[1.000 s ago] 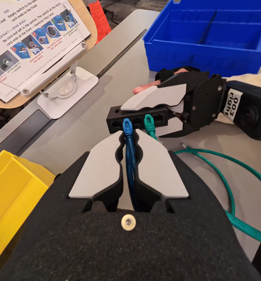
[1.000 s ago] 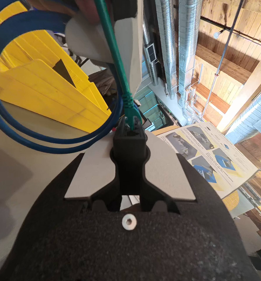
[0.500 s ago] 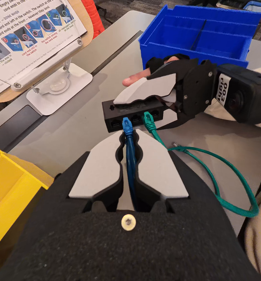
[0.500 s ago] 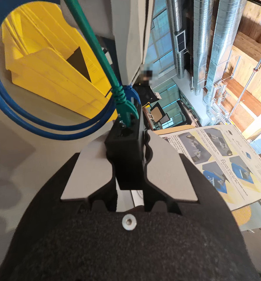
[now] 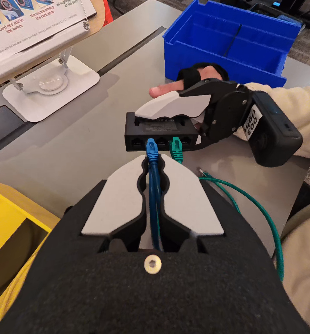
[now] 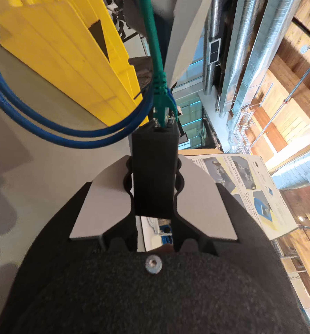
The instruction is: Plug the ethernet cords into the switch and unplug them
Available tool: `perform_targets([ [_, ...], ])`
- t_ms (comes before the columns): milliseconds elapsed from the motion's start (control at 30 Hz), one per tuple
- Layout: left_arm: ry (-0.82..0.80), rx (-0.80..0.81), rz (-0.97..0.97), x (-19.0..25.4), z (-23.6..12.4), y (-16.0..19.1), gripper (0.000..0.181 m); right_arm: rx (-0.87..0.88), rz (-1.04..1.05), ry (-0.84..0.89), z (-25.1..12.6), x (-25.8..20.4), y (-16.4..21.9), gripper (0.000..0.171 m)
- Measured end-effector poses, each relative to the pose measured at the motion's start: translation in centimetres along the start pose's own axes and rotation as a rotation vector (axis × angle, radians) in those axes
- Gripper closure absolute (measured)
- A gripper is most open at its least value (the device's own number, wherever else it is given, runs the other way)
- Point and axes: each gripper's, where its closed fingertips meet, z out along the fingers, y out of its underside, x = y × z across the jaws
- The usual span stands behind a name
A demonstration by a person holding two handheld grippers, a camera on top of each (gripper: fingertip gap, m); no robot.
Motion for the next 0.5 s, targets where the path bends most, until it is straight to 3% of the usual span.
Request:
perform_targets([
  [233,0.069,0.048,0.026,1.2,-0.4,-0.5,0.171,0.09,0.123,-0.007,-0.7,-0.2,-1.1,0.128],
  [467,-0.045,-0.017,0.067,-0.6,0.1,0.6,0.171,0.174,0.125,-0.017,-1.1,-0.7,-3.8,0.129],
  [500,-0.041,0.033,0.051,-0.8,0.0,0.3,0.172,0.156,0.101,0.0,-0.9,-0.8,-3.8,0.129],
])
